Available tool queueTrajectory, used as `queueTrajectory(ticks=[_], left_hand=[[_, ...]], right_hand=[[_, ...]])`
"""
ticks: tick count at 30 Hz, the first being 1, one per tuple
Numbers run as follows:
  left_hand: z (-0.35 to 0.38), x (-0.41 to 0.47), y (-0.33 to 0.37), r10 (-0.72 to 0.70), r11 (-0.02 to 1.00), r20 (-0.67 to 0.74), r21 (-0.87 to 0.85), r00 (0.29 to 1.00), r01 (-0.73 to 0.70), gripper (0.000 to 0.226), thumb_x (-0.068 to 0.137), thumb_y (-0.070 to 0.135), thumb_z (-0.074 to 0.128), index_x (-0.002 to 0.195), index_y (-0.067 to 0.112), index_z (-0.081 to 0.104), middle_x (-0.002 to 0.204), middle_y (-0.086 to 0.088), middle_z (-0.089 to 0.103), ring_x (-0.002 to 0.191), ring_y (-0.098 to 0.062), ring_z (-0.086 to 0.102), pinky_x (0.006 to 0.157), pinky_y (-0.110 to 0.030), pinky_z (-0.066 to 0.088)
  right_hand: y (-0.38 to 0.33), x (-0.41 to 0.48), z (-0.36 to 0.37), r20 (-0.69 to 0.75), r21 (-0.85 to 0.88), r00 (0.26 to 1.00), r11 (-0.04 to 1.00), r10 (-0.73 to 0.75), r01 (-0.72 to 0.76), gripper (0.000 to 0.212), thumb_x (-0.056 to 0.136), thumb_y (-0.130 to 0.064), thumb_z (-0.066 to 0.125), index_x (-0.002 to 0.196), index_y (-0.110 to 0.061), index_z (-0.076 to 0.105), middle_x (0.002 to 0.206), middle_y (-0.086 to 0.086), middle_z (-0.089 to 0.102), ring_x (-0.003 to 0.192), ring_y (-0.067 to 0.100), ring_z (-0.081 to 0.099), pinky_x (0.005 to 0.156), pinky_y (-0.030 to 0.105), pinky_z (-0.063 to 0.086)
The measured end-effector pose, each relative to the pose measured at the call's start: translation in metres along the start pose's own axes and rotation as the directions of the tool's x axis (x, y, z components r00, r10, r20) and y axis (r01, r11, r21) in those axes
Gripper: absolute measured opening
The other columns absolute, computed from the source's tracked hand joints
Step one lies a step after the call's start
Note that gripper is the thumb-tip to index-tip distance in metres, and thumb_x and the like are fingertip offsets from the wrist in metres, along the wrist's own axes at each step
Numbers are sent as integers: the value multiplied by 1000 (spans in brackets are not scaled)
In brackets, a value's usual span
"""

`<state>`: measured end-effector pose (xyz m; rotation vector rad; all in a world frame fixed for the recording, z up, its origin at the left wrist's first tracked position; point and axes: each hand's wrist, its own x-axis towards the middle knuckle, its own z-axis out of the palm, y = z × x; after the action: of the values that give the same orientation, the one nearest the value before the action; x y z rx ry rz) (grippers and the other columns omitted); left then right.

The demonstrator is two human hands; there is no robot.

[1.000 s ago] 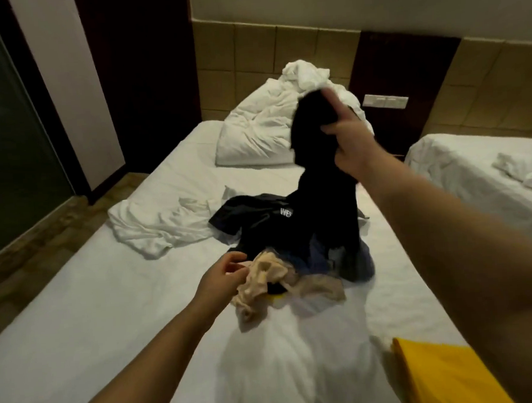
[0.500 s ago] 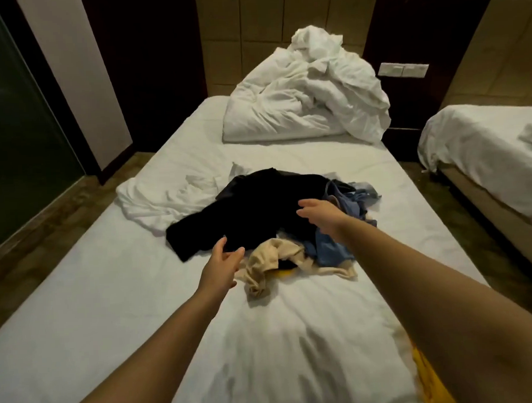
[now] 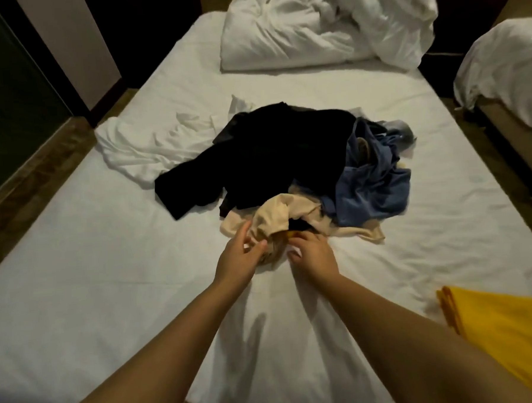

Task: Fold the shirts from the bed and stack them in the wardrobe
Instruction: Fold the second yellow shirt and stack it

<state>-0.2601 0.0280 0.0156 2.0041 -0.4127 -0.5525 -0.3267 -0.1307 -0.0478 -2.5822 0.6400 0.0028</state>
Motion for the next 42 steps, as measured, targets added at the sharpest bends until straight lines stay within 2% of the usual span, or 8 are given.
queueTrajectory(ticks=[6,11,16,21,28,31,35,42], left_hand=[[17,19,-21,92,990,107,100,990,-103,50,94,29,53,141,34,36,139,-4,41,119,-16,47,96,-27,42],[29,33,-15,135,983,228,94,964,-160,52,93,31,54,139,42,32,157,3,8,132,-12,32,98,-20,33],[29,56,-18,151,958,252,201,956,-204,58,93,34,54,142,42,26,158,6,-3,143,-14,13,98,-18,24],[32,89,-29,133,895,310,370,941,-248,72,86,46,60,145,44,18,158,-1,-3,145,-24,7,116,-39,20],[25,142,-33,125,649,360,675,925,-350,119,57,55,80,145,47,0,158,1,-8,144,-29,8,113,-45,24],[28,141,-38,126,643,349,684,929,-344,120,57,53,80,144,48,-3,158,2,-7,144,-28,7,112,-45,23],[26,130,-27,139,682,267,672,954,-288,110,65,51,76,148,39,5,158,-2,4,142,-29,15,110,-46,26],[-9,106,58,207,741,203,606,957,-289,104,68,64,68,148,40,4,158,-3,4,143,-30,14,110,-53,26]], right_hand=[[3,14,11,-161,-22,986,998,47,-51,43,92,-34,50,133,-25,46,139,1,42,121,27,35,95,36,33],[6,27,12,-239,33,969,998,60,-53,35,87,-26,56,122,-23,52,128,0,51,112,24,39,91,35,36],[9,27,13,-258,39,964,998,58,-49,26,86,-25,57,111,-21,58,120,2,55,106,25,41,87,36,35],[12,29,16,-287,106,957,994,41,-11,23,89,-34,56,111,-26,61,117,-1,54,106,23,40,85,34,35],[20,44,15,-317,272,946,962,60,31,15,88,-28,62,95,-17,70,103,1,58,100,22,42,83,35,38],[17,34,12,-359,286,933,953,7,103,15,88,-26,59,86,-13,65,94,3,61,94,22,46,80,35,39],[-6,23,-29,-456,340,890,926,11,163,34,89,-40,47,81,-10,61,78,7,61,74,21,51,69,37,39],[-57,67,-212,-537,230,842,968,42,98,19,95,-25,51,95,-6,57,95,19,63,89,33,57,67,34,34]])
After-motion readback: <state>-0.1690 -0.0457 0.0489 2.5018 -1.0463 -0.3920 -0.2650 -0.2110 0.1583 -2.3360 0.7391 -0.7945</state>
